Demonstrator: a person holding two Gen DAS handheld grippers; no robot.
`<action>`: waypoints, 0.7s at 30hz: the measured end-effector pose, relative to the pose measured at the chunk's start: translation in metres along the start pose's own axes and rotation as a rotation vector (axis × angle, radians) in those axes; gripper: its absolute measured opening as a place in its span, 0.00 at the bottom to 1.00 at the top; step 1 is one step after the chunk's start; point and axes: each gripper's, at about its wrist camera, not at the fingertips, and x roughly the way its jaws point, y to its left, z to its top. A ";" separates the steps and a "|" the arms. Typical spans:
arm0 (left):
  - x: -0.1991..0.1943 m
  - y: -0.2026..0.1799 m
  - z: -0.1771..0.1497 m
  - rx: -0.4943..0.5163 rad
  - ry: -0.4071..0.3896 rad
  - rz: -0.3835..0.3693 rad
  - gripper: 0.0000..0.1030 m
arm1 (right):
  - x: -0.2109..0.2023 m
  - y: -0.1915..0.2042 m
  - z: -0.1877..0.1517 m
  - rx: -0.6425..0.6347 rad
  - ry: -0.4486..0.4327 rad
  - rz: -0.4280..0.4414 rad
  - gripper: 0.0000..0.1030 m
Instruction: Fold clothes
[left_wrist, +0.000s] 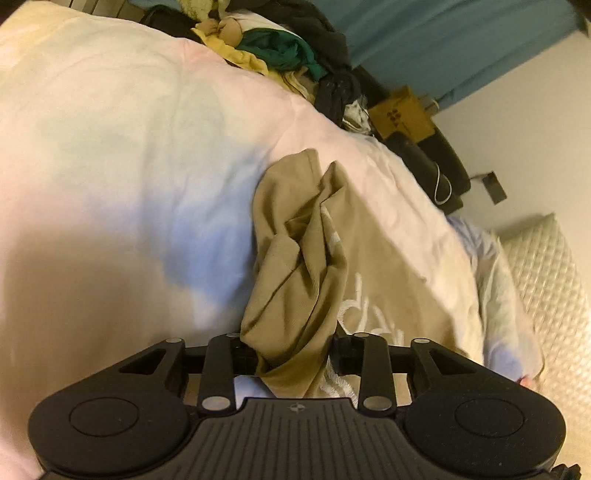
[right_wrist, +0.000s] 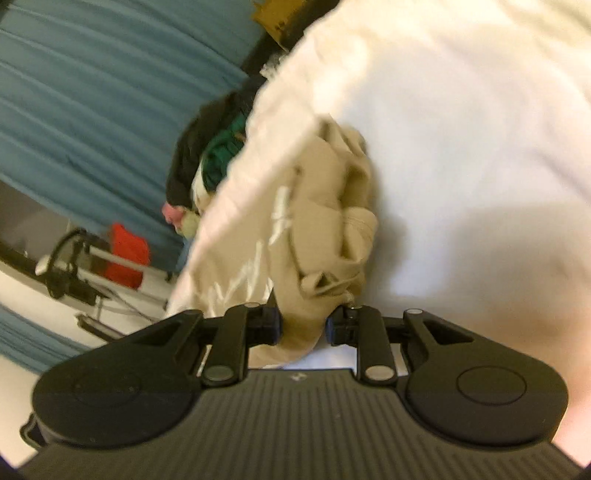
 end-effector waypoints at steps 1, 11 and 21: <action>-0.001 -0.004 -0.002 0.029 -0.005 0.014 0.41 | -0.002 -0.004 -0.006 0.002 -0.003 0.006 0.26; -0.089 -0.057 -0.016 0.247 -0.039 0.155 0.69 | -0.035 0.027 -0.004 0.007 0.074 -0.113 0.28; -0.246 -0.145 -0.053 0.433 -0.209 0.160 0.90 | -0.164 0.109 -0.025 -0.275 -0.017 -0.053 0.29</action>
